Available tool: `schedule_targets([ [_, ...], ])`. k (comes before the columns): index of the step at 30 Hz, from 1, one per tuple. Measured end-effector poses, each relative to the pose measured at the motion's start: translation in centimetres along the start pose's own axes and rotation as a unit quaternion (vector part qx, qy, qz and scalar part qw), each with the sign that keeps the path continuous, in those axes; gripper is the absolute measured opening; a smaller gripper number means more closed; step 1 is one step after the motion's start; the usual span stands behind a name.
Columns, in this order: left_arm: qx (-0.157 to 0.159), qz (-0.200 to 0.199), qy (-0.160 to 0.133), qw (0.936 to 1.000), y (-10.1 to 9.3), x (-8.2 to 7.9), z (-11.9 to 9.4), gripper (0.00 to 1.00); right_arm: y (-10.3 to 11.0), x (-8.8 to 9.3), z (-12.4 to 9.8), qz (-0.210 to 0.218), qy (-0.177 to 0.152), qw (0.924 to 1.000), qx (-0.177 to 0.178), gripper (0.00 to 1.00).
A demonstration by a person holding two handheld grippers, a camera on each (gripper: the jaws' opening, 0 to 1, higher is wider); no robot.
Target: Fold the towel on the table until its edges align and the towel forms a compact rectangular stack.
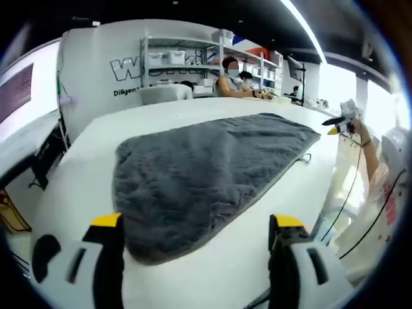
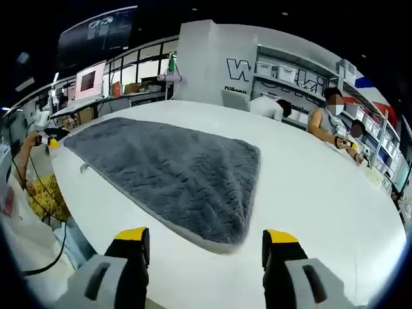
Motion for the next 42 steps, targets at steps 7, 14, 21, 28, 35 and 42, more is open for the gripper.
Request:
schedule_targets([
  [7,-0.008,-0.004,-0.008,0.9999,0.3,-0.3,-0.2,0.98,1.0,-0.5,-1.0,-0.004,-0.012,0.9999,0.005,0.88],
  [14,-0.006,-0.002,-0.002,1.0000,0.4,-0.4,-0.2,0.98,1.7,-1.6,-1.0,-0.017,-0.014,0.9997,-0.002,0.98],
  [21,-0.012,-0.002,0.000,0.9999,0.8,-0.6,-0.2,0.98,1.9,-2.5,-0.7,-0.027,-0.011,0.9995,-0.010,1.00],
  [28,-0.011,0.002,0.006,0.9999,0.8,-0.5,-0.4,0.99,1.7,-2.4,0.6,-0.035,0.001,0.9992,-0.022,0.99],
  [35,0.003,0.004,0.000,1.0000,0.5,-0.7,-0.7,0.99,2.0,-2.2,1.3,-0.034,0.001,0.9989,-0.030,0.99],
  [42,0.011,0.010,0.008,0.9999,0.2,-0.8,-0.6,0.97,2.0,-1.7,1.9,-0.032,0.006,0.9990,-0.030,0.98],
])
Point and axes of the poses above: the point that each gripper's makers call its tool centre point, and the gripper's own axes: z roughly forward along the fingers, y roughly to its left, x roughly out of its underside, the point moved 9 cm from there along -z, roughly backward along the fingers, and after that the axes turned 1 degree about -x, right-handed, at the moved point
